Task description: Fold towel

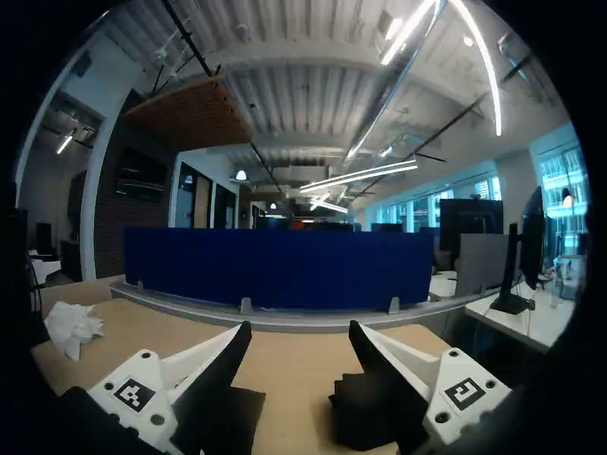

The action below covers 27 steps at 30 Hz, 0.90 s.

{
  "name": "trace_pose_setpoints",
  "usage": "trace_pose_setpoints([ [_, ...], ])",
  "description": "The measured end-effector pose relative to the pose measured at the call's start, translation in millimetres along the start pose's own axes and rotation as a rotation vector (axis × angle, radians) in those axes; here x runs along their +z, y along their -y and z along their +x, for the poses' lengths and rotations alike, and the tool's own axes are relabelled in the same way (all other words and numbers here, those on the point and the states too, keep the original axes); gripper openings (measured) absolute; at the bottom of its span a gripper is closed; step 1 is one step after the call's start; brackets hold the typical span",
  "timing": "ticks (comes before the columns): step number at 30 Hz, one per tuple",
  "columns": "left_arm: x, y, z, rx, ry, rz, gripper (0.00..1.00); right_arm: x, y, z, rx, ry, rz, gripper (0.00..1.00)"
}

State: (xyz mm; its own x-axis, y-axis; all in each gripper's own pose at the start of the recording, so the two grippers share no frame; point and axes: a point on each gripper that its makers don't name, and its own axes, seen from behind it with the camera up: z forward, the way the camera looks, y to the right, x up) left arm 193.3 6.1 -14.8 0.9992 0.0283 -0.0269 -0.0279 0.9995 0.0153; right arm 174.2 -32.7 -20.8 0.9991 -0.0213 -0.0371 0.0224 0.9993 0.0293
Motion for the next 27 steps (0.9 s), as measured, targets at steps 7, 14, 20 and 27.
trace_pose_setpoints([
  [7,4.8,-11.8,10,0.008,0.045,-0.044,0.88,3.6,0,10,-0.011,0.033,0.016,1.00],
  [14,6.3,-36.1,-1,0.034,0.157,-0.160,0.88,1.7,17,6,-0.049,0.126,0.116,1.00],
  [20,0.5,-61.5,-10,0.069,0.253,-0.294,0.88,-4.4,35,-3,-0.108,0.243,0.225,1.00],
  [27,-2.3,-78.6,-22,0.084,0.318,-0.385,0.88,-12.2,50,-17,-0.150,0.343,0.323,1.00],
])
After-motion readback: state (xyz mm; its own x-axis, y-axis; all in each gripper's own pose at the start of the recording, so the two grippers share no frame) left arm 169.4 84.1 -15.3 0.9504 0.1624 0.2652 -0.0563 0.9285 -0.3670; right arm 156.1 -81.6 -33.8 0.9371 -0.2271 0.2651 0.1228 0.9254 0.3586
